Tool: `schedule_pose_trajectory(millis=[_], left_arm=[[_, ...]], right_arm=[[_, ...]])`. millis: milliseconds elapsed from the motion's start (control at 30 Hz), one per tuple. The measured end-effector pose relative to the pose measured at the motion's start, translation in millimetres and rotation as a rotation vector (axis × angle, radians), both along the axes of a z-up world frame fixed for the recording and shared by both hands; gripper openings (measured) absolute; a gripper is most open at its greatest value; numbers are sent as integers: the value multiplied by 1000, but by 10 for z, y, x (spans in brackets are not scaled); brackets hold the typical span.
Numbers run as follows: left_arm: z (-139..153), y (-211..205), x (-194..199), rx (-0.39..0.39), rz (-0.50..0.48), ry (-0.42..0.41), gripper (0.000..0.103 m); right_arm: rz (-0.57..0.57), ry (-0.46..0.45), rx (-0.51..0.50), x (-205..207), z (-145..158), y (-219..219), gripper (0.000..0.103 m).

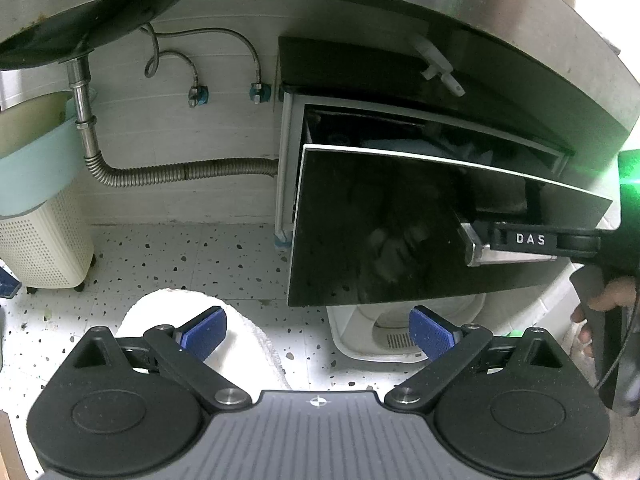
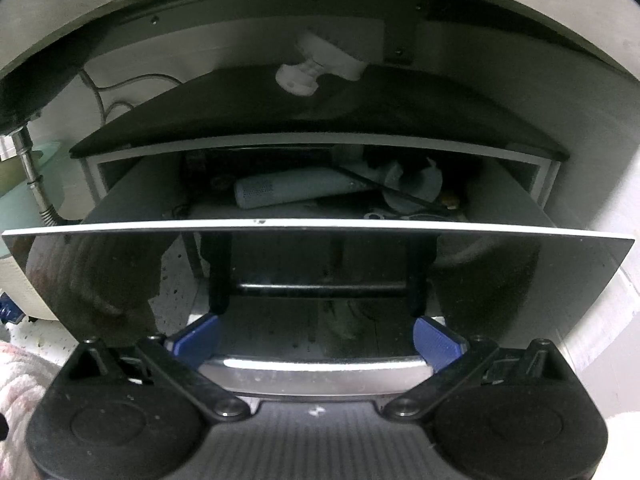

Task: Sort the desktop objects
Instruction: 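Pull the drawer further out, then open the right gripper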

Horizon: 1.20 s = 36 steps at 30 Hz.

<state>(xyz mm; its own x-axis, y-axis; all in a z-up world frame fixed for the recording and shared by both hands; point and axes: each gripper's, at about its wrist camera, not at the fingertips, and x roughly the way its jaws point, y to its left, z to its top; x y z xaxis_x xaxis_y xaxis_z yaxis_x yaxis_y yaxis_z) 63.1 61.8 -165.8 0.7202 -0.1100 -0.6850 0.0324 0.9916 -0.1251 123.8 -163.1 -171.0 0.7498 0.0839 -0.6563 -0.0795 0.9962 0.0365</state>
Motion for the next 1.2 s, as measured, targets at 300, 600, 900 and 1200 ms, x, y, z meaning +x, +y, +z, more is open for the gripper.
schedule_pose_trajectory(millis=[300,600,900,1200], left_arm=[[3,11,-8,-6,4,0,99],[1,6,-18,-5,3,-2,99],[8,16,-11,-10,4,-4,99],[8,20,-2,-11,4,-5,99]], right_arm=[[-1,6,0,-16,10,2,103],[-1,14,0,14,24,4,103],[-1,25,1,44,10,-11,103],[-1,36,2,72,-5,-20,103]])
